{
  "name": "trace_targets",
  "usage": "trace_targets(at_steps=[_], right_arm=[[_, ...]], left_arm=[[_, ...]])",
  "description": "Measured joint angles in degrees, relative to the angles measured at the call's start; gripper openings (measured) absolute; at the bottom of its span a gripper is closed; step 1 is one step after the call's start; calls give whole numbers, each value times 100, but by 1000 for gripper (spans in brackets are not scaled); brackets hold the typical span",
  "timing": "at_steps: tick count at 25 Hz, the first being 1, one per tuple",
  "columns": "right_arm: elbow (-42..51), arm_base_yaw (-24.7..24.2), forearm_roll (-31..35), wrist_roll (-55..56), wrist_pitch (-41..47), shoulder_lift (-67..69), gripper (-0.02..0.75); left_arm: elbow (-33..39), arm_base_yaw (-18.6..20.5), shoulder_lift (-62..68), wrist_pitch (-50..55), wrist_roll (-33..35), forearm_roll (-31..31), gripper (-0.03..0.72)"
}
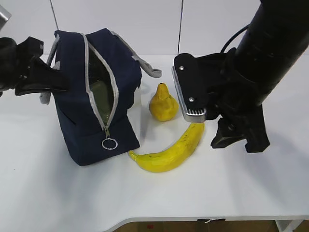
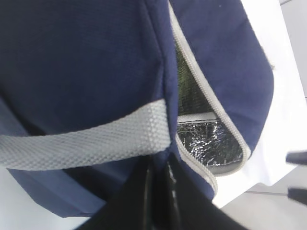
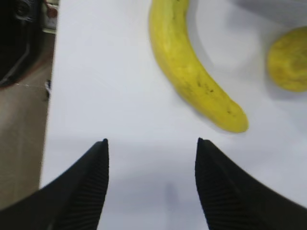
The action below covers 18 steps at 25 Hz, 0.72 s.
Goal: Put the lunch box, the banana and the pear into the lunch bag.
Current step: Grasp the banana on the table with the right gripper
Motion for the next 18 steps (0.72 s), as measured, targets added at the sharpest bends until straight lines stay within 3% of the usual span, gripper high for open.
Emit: trace_targets(at_steps=[4,12,18], right_arm=[[45,0,-487,-329,-684,158,456],[54,0,-595,-405,-1184,987,457],[54,0,-595,-416,-1736,1290,567]], left_arm=[[0,0,0,0,0,0,-1],[0,0,0,-31,0,0,-1],[0,0,0,-41,0,-11,-1]])
